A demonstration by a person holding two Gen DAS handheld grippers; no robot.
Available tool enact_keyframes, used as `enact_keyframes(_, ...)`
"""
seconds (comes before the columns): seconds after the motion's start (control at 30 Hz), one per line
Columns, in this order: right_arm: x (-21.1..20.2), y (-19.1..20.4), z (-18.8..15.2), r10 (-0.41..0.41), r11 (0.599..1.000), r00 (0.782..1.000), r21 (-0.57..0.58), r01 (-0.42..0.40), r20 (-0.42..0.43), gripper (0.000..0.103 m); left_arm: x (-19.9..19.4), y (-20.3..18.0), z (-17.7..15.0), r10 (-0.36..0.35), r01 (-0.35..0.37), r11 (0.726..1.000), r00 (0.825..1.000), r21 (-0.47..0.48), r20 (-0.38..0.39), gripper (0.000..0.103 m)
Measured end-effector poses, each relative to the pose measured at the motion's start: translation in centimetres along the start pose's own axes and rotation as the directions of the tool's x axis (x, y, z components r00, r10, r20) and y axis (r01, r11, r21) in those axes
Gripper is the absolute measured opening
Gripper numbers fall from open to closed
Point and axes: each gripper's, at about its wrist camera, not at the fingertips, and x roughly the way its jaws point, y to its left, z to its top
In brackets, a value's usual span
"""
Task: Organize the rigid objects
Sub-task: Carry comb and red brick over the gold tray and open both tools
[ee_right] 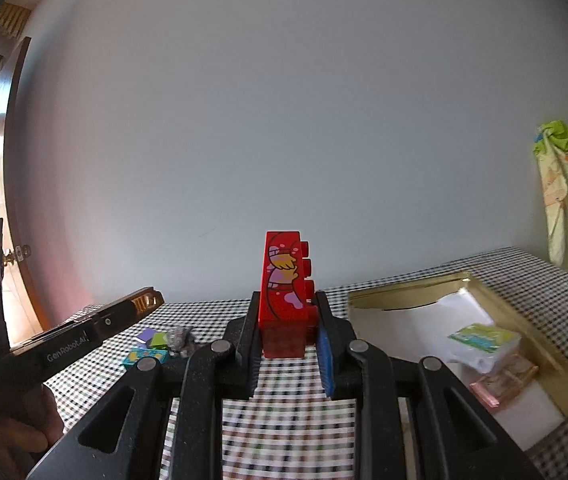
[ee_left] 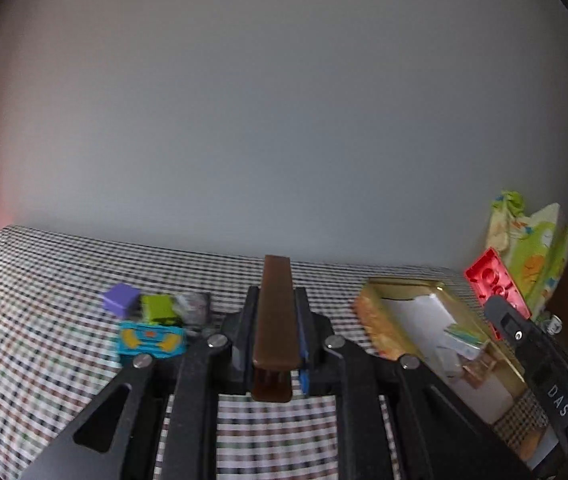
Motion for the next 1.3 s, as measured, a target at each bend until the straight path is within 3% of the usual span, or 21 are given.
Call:
enact_keyframes(0.2,-2.0,-6.0,0.1,-0.133,0.991,0.991,0.028,0.132,0.025,0.025,0.2,-5.7,-0.5,-0.075,0.075,0.996,0.997,0.051,-0.014,0.013)
enact_keyframes(0.27,-2.3,-8.7,0.0,-0.183,0.982,0.983,0.049,0.182,0.011,0.025,3.5,-3.9,-1.0,-0.091,0.092,0.994,0.996,0.062,-0.024,0.013)
enact_keyframes(0.47,-2.7,-13.3,0.1,-0.252,0.966,0.968,0.058,0.251,-0.004,0.025,5.1,-8.3,-1.8,-0.156,0.162,0.980,0.986,0.119,-0.061,0.013)
enact_keyframes(0.67,-1.2,-15.8,-0.4,-0.245,0.966,0.967,0.062,0.250,-0.071,0.025,6.1,-12.2,-3.5,-0.213,0.231,0.961,0.969,0.154,-0.124,0.013)
enact_keyframes(0.9,-0.5,-15.4,-1.7,-0.221,0.973,0.963,0.039,0.229,-0.155,0.025,6.7,-14.8,-5.5,-0.255,0.295,0.932,0.947,0.212,-0.197,0.013)
enact_keyframes(1.3,0.6,-14.6,-1.8,-0.179,0.982,0.961,0.026,0.189,-0.212,0.026,8.5,-15.6,-7.0,-0.241,0.302,0.929,0.932,0.213,-0.271,0.013)
